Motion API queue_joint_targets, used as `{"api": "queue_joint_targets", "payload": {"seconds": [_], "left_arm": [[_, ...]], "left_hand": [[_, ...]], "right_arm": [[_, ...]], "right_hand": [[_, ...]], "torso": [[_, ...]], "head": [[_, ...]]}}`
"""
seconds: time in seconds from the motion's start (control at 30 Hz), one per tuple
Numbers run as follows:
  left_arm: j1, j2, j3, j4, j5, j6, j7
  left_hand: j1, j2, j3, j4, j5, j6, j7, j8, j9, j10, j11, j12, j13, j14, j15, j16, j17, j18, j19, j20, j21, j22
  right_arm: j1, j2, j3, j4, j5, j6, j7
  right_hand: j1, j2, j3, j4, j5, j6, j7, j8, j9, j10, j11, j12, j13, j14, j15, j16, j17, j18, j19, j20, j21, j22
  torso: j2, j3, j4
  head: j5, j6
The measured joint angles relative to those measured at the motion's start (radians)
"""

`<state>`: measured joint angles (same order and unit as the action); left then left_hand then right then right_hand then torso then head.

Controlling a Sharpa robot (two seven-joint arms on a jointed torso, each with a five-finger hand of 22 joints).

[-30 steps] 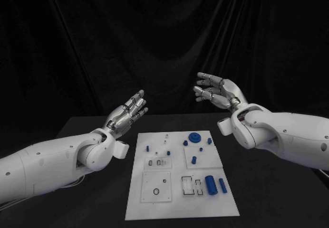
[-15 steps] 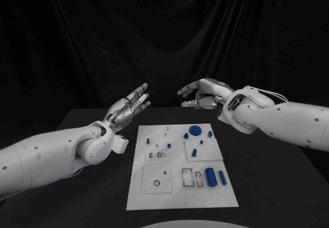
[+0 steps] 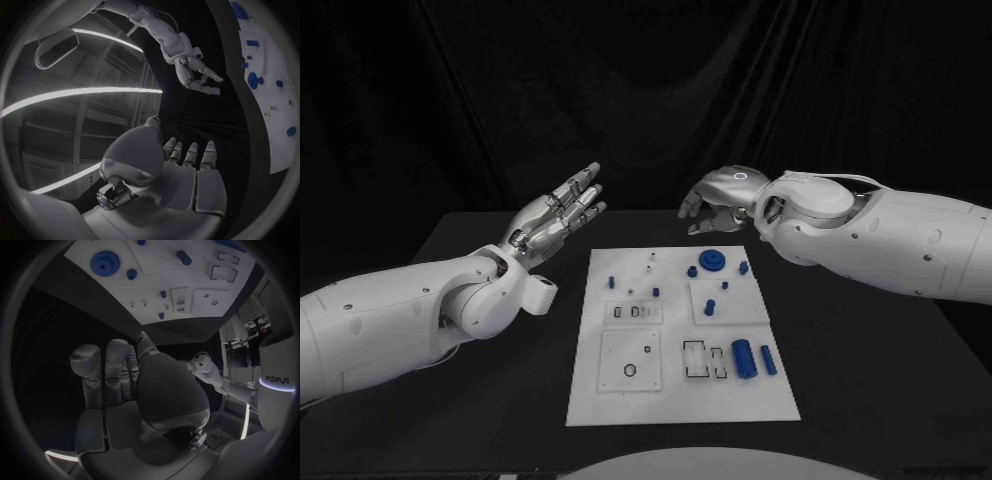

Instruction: Assemble the parts on the task board

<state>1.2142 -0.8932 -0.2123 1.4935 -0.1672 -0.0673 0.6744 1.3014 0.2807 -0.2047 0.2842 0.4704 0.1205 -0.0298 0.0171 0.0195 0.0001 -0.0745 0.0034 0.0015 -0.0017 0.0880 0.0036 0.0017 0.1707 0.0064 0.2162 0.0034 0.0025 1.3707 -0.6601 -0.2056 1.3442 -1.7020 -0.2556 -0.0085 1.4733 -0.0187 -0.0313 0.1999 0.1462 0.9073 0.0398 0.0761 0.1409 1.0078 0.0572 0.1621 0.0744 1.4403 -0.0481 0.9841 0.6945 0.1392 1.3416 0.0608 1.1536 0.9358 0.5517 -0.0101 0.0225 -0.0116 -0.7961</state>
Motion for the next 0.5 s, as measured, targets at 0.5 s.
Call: {"api": "queue_joint_targets", "payload": {"seconds": [0.5], "left_arm": [[0.000, -0.010, -0.001, -0.004, -0.002, 0.015, 0.000]], "left_hand": [[0.013, 0.003, 0.008, -0.003, 0.011, 0.010, 0.003, 0.004, 0.002, 0.000, 0.007, 0.000, 0.000, 0.002, 0.005, 0.000, -0.001, 0.000, 0.000, 0.007, 0.000, 0.001]], "right_arm": [[-0.064, 0.054, -0.001, -0.085, -0.070, 0.095, -0.031]], "right_hand": [[-0.014, -0.019, 0.034, -0.004, -0.008, -0.004, 0.004, -0.006, -0.011, 0.005, -0.005, -0.023, 0.007, 0.021, -0.005, 0.194, 0.229, -0.046, 0.040, -0.004, 0.162, 0.227]], "torso": [[0.047, -0.0037, 0.0143]], "head": [[-0.022, 0.050]]}}
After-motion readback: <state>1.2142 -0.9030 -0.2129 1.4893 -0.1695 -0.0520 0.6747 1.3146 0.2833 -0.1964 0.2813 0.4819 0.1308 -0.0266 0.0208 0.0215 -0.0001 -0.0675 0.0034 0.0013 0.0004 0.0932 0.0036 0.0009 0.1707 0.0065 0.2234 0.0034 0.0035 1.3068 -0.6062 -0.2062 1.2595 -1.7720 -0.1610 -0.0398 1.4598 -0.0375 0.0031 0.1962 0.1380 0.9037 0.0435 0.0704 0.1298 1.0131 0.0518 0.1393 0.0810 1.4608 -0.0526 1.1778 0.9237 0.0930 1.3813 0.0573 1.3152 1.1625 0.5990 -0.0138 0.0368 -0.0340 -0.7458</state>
